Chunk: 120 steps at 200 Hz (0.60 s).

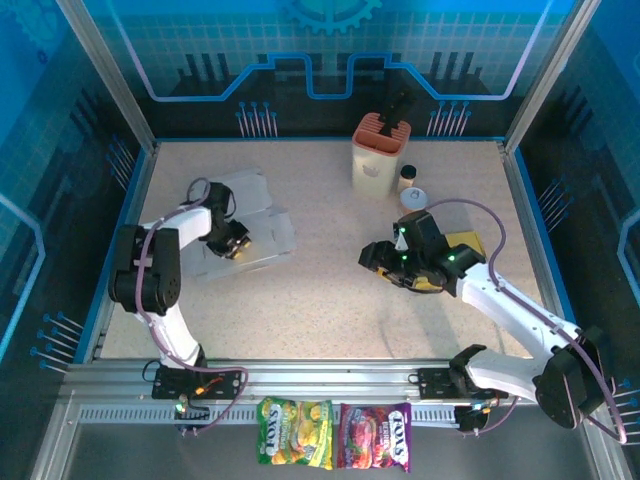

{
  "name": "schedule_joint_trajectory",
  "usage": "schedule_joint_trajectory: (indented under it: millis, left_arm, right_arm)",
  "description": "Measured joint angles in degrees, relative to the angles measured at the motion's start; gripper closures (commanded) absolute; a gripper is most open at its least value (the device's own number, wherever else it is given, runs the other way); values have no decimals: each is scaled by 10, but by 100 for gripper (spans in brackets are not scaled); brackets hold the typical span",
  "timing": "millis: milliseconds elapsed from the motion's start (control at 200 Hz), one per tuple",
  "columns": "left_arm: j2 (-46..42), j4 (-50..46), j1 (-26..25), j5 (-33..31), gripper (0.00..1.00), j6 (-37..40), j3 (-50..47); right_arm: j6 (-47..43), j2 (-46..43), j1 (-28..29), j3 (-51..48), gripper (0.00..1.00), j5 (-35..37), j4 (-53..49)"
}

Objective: Fold the paper box

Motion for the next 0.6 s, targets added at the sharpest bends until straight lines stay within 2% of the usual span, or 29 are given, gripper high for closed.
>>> schedule_joint_trajectory:
  millis: [85, 230, 430, 520, 600]
  left_arm:
    - [-27, 39, -37, 2, 77, -43, -31]
    - [-57, 125, -139, 7, 78, -171, -97]
    - [-59, 205, -266, -4, 75, -325, -96]
    - [-60, 217, -299, -8, 71, -367, -76]
    - [-75, 216, -302, -11, 70, -383, -64]
  right_arm:
    - [4, -5, 0, -6, 39, 0, 1]
    - [6, -5, 0, -15, 39, -4, 5]
    - [10, -5, -4, -33, 38, -16, 21]
    - [20, -2, -6, -44, 38, -21, 35]
    - [33, 3, -8, -57, 38, -27, 56]
